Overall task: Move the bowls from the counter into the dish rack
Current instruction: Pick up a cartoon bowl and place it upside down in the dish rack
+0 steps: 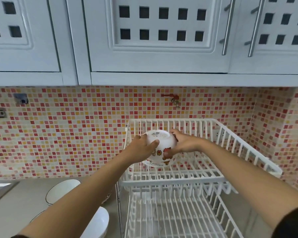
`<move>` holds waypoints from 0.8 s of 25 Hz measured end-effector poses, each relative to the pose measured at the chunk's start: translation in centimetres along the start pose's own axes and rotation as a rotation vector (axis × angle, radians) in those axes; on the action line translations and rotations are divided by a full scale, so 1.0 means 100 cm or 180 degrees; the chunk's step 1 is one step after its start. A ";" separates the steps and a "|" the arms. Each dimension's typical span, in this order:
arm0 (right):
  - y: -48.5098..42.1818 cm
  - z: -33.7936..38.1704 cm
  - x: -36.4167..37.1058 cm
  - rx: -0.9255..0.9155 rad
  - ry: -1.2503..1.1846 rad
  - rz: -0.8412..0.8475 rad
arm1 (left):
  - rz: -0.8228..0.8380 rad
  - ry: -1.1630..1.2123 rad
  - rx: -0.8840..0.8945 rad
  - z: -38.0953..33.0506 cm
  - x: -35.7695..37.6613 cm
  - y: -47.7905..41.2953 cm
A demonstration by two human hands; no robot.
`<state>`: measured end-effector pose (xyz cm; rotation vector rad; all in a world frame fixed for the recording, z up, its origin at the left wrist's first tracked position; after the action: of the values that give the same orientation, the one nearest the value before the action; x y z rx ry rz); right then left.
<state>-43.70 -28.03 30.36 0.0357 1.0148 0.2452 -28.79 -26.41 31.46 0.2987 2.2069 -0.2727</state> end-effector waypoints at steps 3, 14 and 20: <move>0.008 0.011 -0.004 0.0069 0.0238 -0.0023 | -0.0133 0.0042 0.0084 -0.002 -0.005 0.004; 0.024 0.187 0.019 -0.0778 0.0376 -0.1282 | -0.1220 0.0474 -0.0024 0.083 -0.127 0.066; -0.006 0.254 0.130 -0.0722 0.0363 -0.1026 | -0.0755 0.0313 -0.0849 0.203 -0.096 0.123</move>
<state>-15.62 -23.66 32.90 -0.3489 1.0840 0.0666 -4.21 -21.89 25.87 -0.0987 2.3445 -0.0901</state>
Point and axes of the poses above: each hand's wrist, its own y-axis away from the middle knuckle, its own x-axis out of the palm, z = x × y, the point moved 9 cm from there along -y, towards the middle knuckle, and after that the axes turned 6 degrees about y, right-handed, at the moved point
